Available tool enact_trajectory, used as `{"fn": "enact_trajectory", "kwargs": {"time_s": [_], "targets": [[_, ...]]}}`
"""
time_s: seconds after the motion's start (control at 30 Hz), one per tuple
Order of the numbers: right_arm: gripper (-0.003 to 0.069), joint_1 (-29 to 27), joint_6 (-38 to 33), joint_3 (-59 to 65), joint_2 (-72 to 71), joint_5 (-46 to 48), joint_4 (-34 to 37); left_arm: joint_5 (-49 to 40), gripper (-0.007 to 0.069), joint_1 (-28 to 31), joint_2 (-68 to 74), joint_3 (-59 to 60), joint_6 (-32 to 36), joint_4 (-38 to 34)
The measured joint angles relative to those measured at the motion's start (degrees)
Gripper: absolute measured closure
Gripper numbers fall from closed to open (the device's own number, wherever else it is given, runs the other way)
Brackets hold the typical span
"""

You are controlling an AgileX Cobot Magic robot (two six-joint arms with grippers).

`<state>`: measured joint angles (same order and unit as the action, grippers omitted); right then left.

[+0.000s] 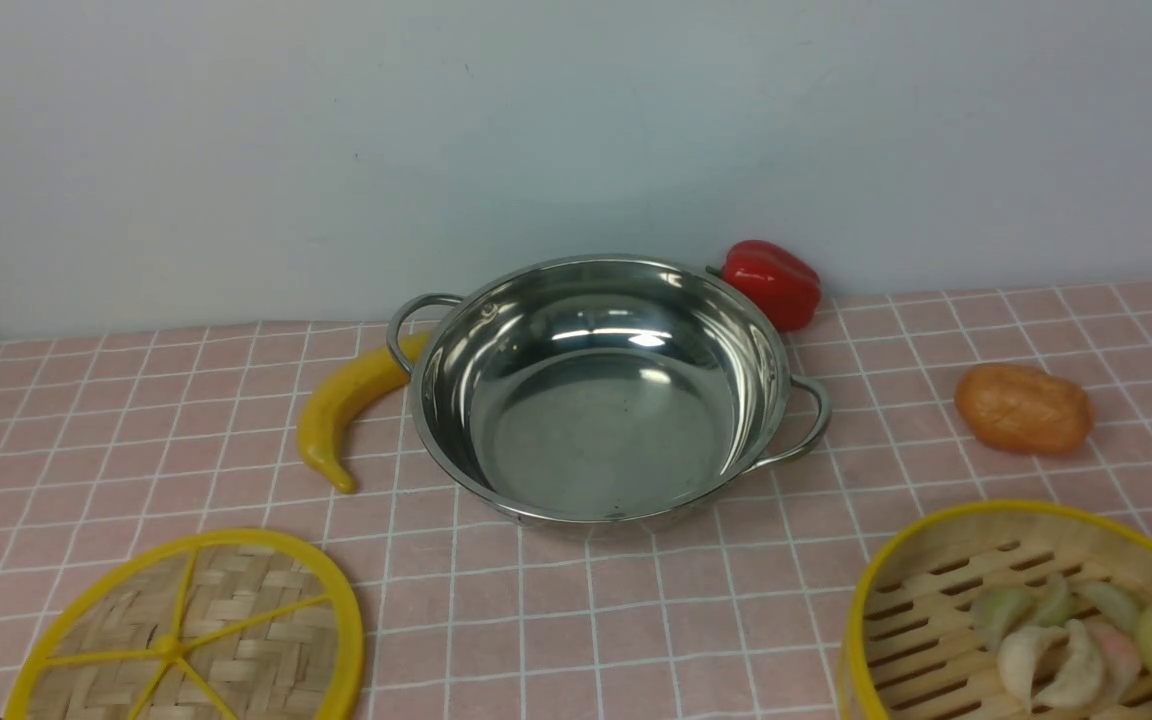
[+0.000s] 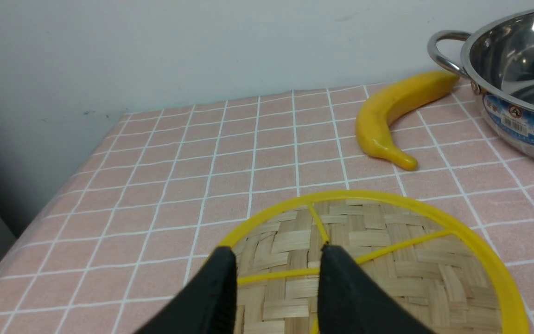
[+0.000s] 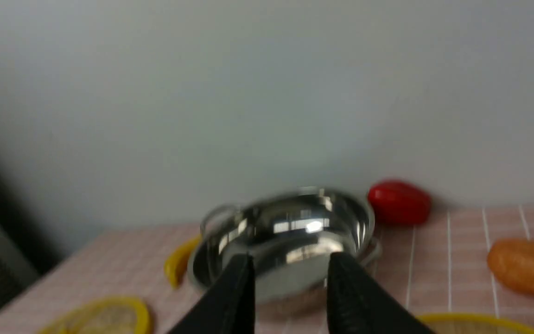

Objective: Place the steamer in the pot on the pink tablecloth, and put the lid on the steamer.
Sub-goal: 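Reach for and grasp the rim of the bamboo steamer holding the buns with the right gripper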

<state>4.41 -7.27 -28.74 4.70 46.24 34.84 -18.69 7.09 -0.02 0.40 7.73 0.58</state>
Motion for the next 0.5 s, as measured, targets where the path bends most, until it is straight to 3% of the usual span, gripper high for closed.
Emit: {"fn": "enact_trajectory", "kwargs": {"time_s": [0.07,0.13,0.2,0.23,0.33,0.5], "targets": [[0.0417,0.00,-3.24,-1.63,2.59,6.05,-0.25,0.00,0.0382,0.00,0.00,0.00,0.00,0.00],[0.0417,0.00,-11.08,-4.79,8.60,15.45,-0.59,0.00,0.0382,0.00,0.00,0.00,0.00,0.00],[0.0417,0.00,-14.02,-5.77,10.91,18.07,-0.61,0.00,0.0382,0.00,0.00,0.00,0.00,0.00],[0.0417,0.00,-18.72,-6.99,14.68,21.24,-0.66,0.00,0.0382,0.00,0.00,0.00,0.00,0.00],[0.0417,0.00,-24.62,-7.90,20.70,23.41,-0.35,0.00,0.0382,0.00,0.00,0.00,0.00,0.00],[0.0417,0.00,-27.92,-8.10,31.71,24.07,2.83,0.00,0.0382,0.00,0.00,0.00,0.00,0.00]]}}
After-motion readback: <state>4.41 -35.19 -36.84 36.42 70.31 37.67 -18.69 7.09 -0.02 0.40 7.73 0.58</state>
